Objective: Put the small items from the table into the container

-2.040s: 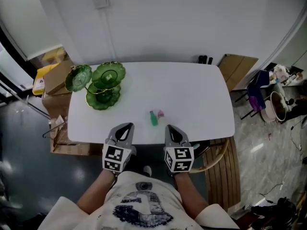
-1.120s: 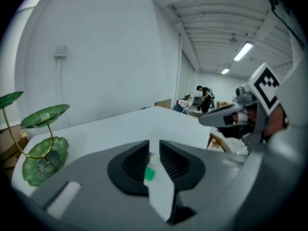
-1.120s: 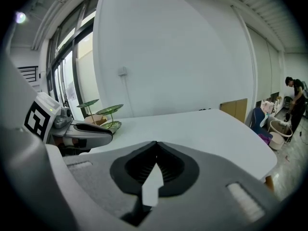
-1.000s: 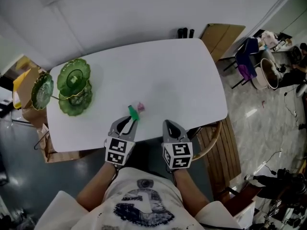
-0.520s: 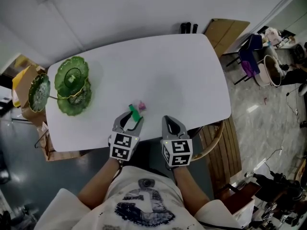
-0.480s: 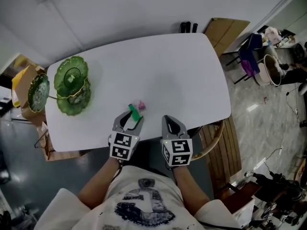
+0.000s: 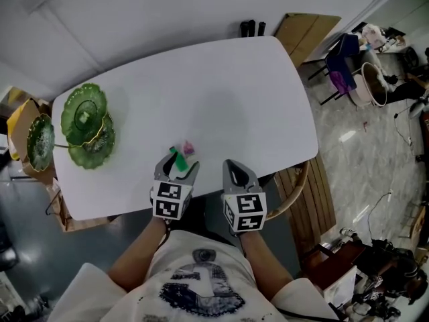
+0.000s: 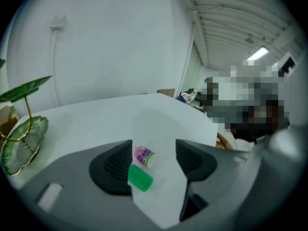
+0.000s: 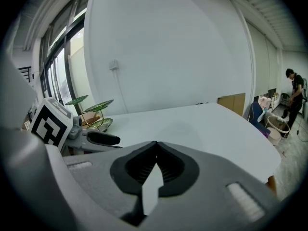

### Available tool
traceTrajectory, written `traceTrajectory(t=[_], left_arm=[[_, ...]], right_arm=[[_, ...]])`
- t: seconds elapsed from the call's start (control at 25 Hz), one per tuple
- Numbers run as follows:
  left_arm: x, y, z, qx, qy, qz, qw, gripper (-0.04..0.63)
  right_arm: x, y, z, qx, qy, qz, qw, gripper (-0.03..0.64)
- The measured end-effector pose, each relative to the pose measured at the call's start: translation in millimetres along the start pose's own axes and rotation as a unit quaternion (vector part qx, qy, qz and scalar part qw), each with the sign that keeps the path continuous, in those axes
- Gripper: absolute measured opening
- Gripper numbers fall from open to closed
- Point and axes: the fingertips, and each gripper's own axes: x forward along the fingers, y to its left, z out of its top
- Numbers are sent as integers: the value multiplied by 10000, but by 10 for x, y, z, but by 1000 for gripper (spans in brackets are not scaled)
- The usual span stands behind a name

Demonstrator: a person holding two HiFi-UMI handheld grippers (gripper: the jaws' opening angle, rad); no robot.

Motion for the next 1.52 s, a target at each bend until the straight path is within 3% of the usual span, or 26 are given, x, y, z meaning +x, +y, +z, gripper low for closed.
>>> traceTrajectory(t=[0.56, 1.08, 1.52], left_arm=[[477, 81, -169, -240, 554, -127, 9981, 250], [722, 164, -365, -559, 1098, 50, 9924, 250], [780, 141, -373, -438, 1460, -17, 9883, 250]], right_arm=[[222, -143, -116, 206, 205, -82, 9995, 0], [348, -216, -111, 404, 243, -81, 9989, 0], [350, -251, -136, 519, 294, -214, 9980, 0]])
